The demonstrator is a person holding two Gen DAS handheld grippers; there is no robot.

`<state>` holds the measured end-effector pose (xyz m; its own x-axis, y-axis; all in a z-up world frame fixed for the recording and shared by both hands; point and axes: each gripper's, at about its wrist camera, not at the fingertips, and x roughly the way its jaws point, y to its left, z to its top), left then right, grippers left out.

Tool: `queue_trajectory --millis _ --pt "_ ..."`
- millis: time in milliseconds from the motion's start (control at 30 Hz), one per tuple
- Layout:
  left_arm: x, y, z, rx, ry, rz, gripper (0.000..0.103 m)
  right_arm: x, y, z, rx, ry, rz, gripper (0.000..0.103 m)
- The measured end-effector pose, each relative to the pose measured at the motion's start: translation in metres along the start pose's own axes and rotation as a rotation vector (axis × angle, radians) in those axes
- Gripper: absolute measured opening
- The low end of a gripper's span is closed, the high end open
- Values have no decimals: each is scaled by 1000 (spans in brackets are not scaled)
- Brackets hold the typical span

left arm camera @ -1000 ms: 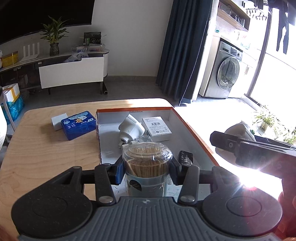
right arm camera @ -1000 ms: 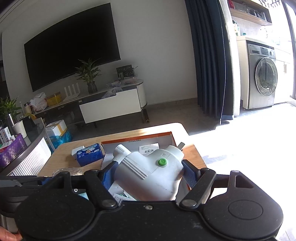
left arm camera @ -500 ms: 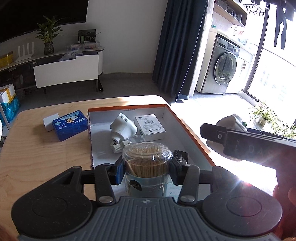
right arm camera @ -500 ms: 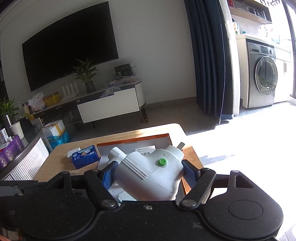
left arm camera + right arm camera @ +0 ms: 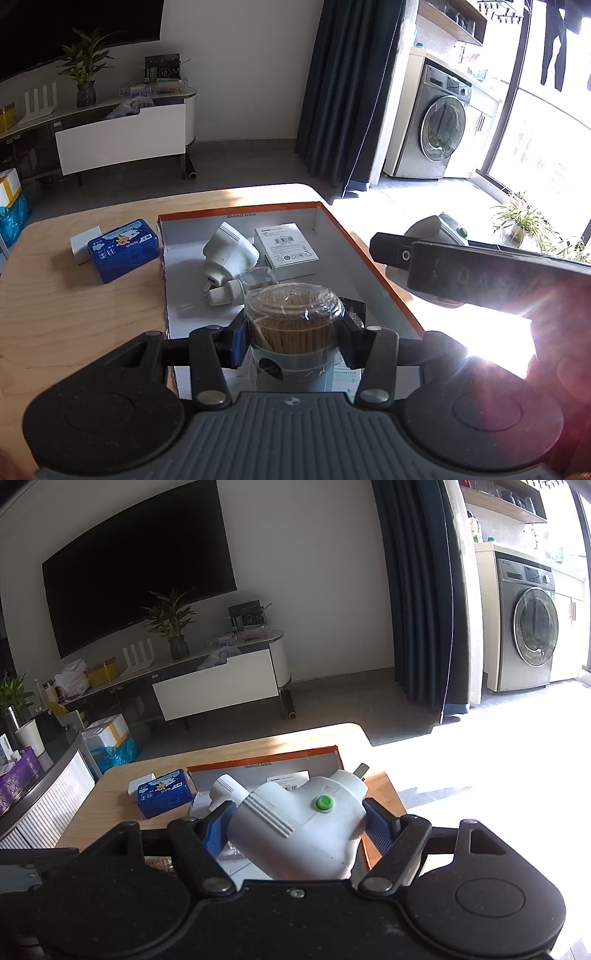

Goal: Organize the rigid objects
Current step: 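Open the right tool to drop the white plug while the left tool releases the toothpick cup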

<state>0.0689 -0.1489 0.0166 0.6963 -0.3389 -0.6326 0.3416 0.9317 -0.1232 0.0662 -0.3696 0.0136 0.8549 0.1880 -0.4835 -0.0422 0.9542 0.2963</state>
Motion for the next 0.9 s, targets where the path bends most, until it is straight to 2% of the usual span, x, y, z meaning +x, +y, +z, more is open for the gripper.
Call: queue_trajectory --millis 900 --pt "17 -7 5 13 34 -31 48 28 2 7 -21 67 -1 89"
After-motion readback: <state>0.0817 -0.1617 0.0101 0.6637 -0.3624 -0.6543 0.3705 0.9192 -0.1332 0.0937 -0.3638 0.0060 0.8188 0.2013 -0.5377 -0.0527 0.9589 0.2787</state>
